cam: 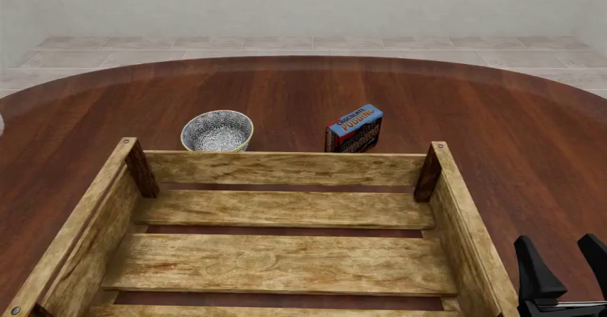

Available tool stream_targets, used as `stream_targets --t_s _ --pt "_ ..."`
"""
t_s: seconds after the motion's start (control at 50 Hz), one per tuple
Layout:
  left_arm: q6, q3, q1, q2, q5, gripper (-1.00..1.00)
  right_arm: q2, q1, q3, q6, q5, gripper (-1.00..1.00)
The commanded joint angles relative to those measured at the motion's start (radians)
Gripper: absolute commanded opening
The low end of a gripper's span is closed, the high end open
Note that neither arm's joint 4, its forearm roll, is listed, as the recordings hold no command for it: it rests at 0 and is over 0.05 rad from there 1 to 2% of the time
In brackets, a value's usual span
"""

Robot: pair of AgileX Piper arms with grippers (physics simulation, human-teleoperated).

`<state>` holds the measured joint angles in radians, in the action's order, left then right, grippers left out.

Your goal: Pick up the salad dressing and put it in the tray.

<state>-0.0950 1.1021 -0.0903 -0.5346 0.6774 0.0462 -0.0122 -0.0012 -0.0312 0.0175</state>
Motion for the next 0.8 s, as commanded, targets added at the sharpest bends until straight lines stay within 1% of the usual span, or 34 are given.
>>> stream_targets --t_s 0.02,0.04,0.06,0.1,0.14,0.16,0.2,0.22,0.24,0.26,0.28,0.3,0.34,0.38,0.4,0.42,0.48,0.5,0.52,0.56,0.66,0.72,0.74,0.76,0.8 --pt "-0.055 0.027 0.183 -0.079 -0.069 -1.0 -0.002 0.002 0.0 0.001 -0.001 1.0" --pt "-0.055 0.027 0.183 -0.079 -0.069 -1.0 -0.002 0.002 0.0 0.001 -0.001 1.0" --pt "-0.055 0.033 0.232 -0.108 -0.083 -1.0 0.001 0.002 0.0 0.002 0.002 1.0" --pt "-0.058 0.035 0.241 -0.114 -0.09 -1.0 0.003 0.003 0.0 0.003 0.004 1.0" --pt "-0.065 0.037 0.286 -0.142 -0.103 -1.0 0.009 0.005 0.0 0.005 0.009 1.0" --pt "-0.066 0.036 0.289 -0.148 -0.112 -1.0 0.009 0.006 0.0 0.005 0.01 1.0" --pt "-0.057 0.032 0.336 -0.184 -0.124 -1.0 0.007 0.006 0.0 0.004 0.008 1.0" --pt "-0.071 0.021 0.338 -0.195 -0.141 -1.0 0.006 0.006 0.0 0.005 0.007 1.0" --pt "-0.071 0.021 0.338 -0.195 -0.142 -1.0 0.006 0.006 0.0 0.005 0.007 1.0" --pt "-0.075 0.013 0.372 -0.219 -0.16 -1.0 0.001 0.007 0.0 0.006 0.002 1.0" --pt "-0.058 0.014 0.383 -0.237 -0.165 -1.0 0.002 0.008 0.0 0.006 0.004 1.0" --pt "-0.051 0.015 0.418 -0.253 -0.169 -1.0 0.002 0.008 0.0 0.006 0.004 1.0" --pt "-0.048 0.017 0.427 -0.261 -0.176 -1.0 0.003 0.008 0.0 0.007 0.005 1.0" --pt "-0.025 0.029 0.455 -0.294 -0.186 -1.0 0.001 0.009 0.0 0.007 0.002 1.0" --pt "-0.019 0.034 0.448 -0.301 -0.192 -1.0 0.0 0.009 0.001 0.008 0.002 1.0" --pt "-0.01 0.039 0.461 -0.313 -0.194 -1.0 0.0 0.01 0.001 0.008 0.002 1.0" --pt "0.001 0.052 0.479 -0.344 -0.203 -1.0 0.003 0.012 0.001 0.011 0.005 1.0" --pt "0.001 0.055 0.473 -0.35 -0.208 -1.0 0.003 0.013 0.001 0.011 0.005 1.0" --pt "0.008 0.06 0.496 -0.362 -0.213 -1.0 0.003 0.013 0.0 0.012 0.005 1.0" --pt "0.006 0.061 0.493 -0.369 -0.216 -1.0 0.0 0.013 0.0 0.012 0.002 1.0" --pt "0.037 0.066 0.537 -0.428 -0.244 -1.0 0.0 0.012 0.0 0.01 0.003 1.0" --pt "0.035 0.062 0.542 -0.442 -0.258 -1.0 -0.006 0.013 0.0 0.009 -0.002 1.0" --pt "0.025 0.062 0.563 -0.458 -0.262 -1.0 -0.007 0.013 0.0 0.01 -0.004 1.0" --pt "0.022 0.06 0.563 -0.459 -0.271 -1.0 -0.008 0.014 0.0 0.01 -0.005 1.0" --pt "0.041 0.065 0.581 -0.482 -0.27 -1.0 -0.009 0.014 0.0 0.009 -0.005 1.0"
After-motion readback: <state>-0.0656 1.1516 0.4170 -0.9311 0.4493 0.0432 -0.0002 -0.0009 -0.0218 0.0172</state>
